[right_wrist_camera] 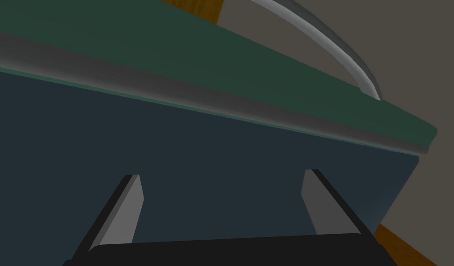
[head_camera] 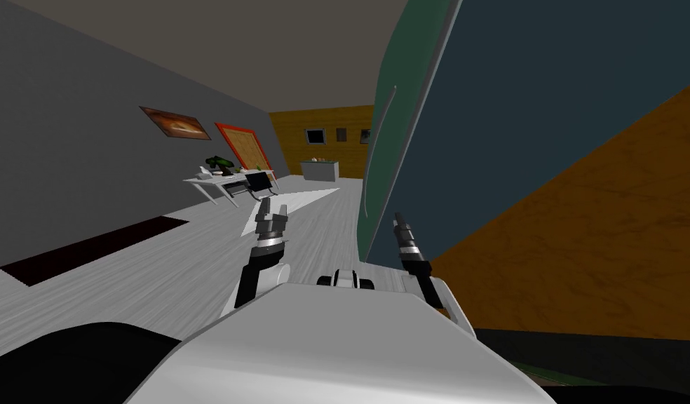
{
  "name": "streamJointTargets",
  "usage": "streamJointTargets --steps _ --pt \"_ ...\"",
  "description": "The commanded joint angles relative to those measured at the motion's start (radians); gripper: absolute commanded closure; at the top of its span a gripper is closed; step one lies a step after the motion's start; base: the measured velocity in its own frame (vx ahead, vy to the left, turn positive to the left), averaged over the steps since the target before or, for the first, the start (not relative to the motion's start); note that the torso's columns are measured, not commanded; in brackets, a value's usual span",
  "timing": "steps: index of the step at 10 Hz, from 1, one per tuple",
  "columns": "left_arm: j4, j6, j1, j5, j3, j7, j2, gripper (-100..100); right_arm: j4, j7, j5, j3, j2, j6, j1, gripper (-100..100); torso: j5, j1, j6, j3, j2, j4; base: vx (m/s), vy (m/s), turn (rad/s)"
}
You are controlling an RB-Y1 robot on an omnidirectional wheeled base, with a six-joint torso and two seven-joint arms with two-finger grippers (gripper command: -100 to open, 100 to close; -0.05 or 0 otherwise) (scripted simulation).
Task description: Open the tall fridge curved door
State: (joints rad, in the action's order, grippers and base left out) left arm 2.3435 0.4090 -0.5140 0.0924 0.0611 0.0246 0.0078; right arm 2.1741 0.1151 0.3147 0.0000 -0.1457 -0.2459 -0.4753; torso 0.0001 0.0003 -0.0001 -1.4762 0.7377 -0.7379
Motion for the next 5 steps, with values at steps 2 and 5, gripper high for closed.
streamJointTargets --steps 2,5 --pt "0.0 0.0 0.0 0.0 0.0 0.0 0.0 0 -0.009 -0.015 0.098 0.007 0.0 0.036 -0.006 -100 0.0 0.0 0.0 0.0 0.0 0.0 0.025 0.02 0.043" --pt "0.0 0.0 0.0 0.0 0.0 0.0 0.0 0 -0.022 -0.031 0.191 0.008 -0.005 0.089 -0.011 -100 0.0 0.0 0.0 0.0 0.0 0.0 0.036 0.022 0.053"
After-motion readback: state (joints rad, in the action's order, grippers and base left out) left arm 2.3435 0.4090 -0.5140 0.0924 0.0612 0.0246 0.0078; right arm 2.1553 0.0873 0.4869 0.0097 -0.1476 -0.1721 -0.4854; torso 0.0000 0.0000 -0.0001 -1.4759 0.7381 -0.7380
